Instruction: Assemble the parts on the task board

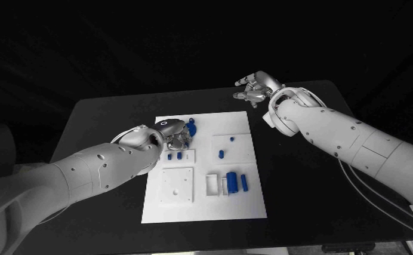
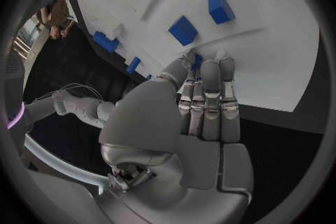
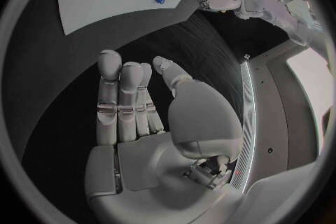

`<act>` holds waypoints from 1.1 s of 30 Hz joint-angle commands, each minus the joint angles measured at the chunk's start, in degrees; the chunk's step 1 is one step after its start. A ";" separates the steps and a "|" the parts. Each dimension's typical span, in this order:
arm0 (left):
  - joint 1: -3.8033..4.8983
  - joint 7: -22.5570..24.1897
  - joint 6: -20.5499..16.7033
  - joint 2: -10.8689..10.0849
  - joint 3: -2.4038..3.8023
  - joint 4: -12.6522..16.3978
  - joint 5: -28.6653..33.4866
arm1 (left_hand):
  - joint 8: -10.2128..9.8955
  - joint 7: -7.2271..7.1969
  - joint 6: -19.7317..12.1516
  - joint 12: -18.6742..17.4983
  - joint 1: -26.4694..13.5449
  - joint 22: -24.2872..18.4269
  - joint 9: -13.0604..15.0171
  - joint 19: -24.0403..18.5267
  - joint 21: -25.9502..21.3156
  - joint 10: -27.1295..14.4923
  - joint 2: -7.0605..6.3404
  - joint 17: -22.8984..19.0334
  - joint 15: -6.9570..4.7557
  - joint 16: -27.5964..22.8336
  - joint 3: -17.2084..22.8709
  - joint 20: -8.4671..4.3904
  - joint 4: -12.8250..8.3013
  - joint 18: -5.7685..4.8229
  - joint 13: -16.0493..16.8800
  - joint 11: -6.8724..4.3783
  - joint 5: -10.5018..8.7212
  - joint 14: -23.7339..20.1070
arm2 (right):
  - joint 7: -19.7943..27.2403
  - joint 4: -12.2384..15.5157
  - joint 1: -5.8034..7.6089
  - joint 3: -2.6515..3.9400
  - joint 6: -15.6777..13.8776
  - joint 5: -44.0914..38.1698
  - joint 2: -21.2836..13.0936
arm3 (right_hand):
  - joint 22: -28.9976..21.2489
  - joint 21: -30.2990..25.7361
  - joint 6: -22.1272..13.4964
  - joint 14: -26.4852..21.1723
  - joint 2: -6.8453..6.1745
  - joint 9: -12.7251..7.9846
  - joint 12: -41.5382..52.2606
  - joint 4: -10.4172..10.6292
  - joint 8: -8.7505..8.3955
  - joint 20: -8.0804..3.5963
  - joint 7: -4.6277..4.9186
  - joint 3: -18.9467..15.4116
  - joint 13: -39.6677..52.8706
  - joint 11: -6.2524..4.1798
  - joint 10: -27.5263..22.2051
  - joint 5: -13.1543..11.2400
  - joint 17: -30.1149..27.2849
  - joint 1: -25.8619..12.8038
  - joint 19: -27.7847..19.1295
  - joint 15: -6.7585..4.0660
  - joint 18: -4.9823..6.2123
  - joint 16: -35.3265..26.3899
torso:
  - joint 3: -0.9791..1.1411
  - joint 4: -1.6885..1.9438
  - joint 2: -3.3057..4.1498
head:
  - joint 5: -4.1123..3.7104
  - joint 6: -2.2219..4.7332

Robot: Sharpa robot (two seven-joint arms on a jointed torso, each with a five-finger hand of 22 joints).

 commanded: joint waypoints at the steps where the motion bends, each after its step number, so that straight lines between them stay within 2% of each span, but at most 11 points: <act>1: 0.16 -0.21 0.00 -0.20 0.57 1.02 0.66 | -0.13 0.00 0.40 0.07 0.04 1.11 0.07 -0.01 0.24 0.20 0.61 0.03 0.01 -0.03 -0.36 -0.41 -0.09 0.67 0.04 -0.11 0.36 0.31 | 0.60 0.05 -0.02 0.02 0.52 0.08 -0.04 | -0.15 0.04 0.34 0.16 -0.04 0.08 0.23 0.13 0.05 -0.43 -0.11 0.17 -0.09 0.03 -0.44 0.35 -0.06 -0.78 2.44 -0.39 0.85 -0.25 | -0.02 -0.01 0.04 | 0.30 0.16; 11: 0.71 -0.36 -0.26 -1.83 2.78 3.53 1.57 | -0.13 -0.01 0.44 0.05 -0.05 1.08 0.07 0.08 0.13 0.14 0.73 0.02 0.01 -0.21 -0.49 -0.42 0.00 0.63 0.03 -0.12 0.35 0.41 | 0.57 0.10 -0.02 0.02 0.57 0.10 -0.17 | -0.15 0.04 0.34 0.16 -0.04 0.08 0.23 0.13 0.05 -0.43 -0.11 0.17 -0.09 0.03 -0.44 0.35 -0.06 -0.78 2.44 -0.39 0.85 -0.25 | -0.04 0.02 0.04 | 0.58 0.23; 15: 1.04 -0.46 -0.34 -2.89 3.36 4.88 1.90 | -0.13 -0.02 0.47 0.05 -0.04 1.06 0.07 0.14 0.03 0.17 0.78 0.04 -0.01 -0.27 -0.54 -0.44 0.03 0.62 0.03 -0.13 0.36 0.49 | 0.56 0.12 -0.02 0.02 0.57 0.10 -0.23 | -0.15 0.04 0.34 0.16 -0.04 0.08 0.23 0.13 0.05 -0.43 -0.11 0.17 -0.09 0.03 -0.44 0.35 -0.06 -0.78 2.44 -0.39 0.85 -0.25 | -0.04 0.05 0.01 | 0.70 0.27; 22: 1.56 -0.79 0.01 -4.84 3.70 6.61 2.26 | -0.13 -0.04 0.52 0.06 0.03 1.07 0.07 0.20 -0.02 0.25 0.79 0.05 -0.04 -0.31 -0.58 -0.47 0.01 0.62 0.03 -0.16 0.35 0.55 | 0.54 0.17 -0.02 0.02 0.60 0.12 -0.37 | -0.15 0.04 0.34 0.16 -0.04 0.08 0.23 0.13 0.05 -0.43 -0.11 0.17 -0.09 0.03 -0.44 0.35 -0.06 -0.78 2.44 -0.39 0.85 -0.25 | -0.03 0.00 0.04 | 0.97 0.28; 27: 1.67 -0.90 0.27 -6.13 3.74 7.25 2.46 | -0.13 -0.05 0.59 0.05 0.09 1.08 0.07 0.26 -0.12 0.27 0.77 0.07 -0.05 -0.43 -0.68 -0.49 -0.01 0.60 0.03 -0.17 0.32 0.61 | 0.50 0.22 -0.02 0.02 0.61 0.12 -0.52 | -0.27 0.07 0.42 0.18 -0.02 0.09 0.24 0.17 0.06 -0.44 -0.12 0.06 -0.13 0.03 -0.46 0.37 -0.06 -0.78 2.43 -0.40 0.85 -0.26 | -0.07 0.08 0.06 | 1.03 0.19; 33: 1.69 -0.96 0.45 -7.19 3.73 7.29 2.59 | -0.14 -0.04 0.57 0.05 0.18 1.10 0.07 0.26 -0.19 0.22 0.75 0.08 -0.05 -0.53 -0.74 -0.49 -0.03 0.59 0.03 -0.15 0.31 0.61 | 0.49 0.27 -0.02 0.02 0.60 0.12 -0.63 | -0.27 0.07 0.42 0.18 -0.02 0.09 0.24 0.17 0.06 -0.44 -0.12 0.06 -0.13 0.03 -0.46 0.37 -0.06 -0.78 2.43 -0.40 0.85 -0.26 | -0.10 0.00 0.07 | 1.21 0.09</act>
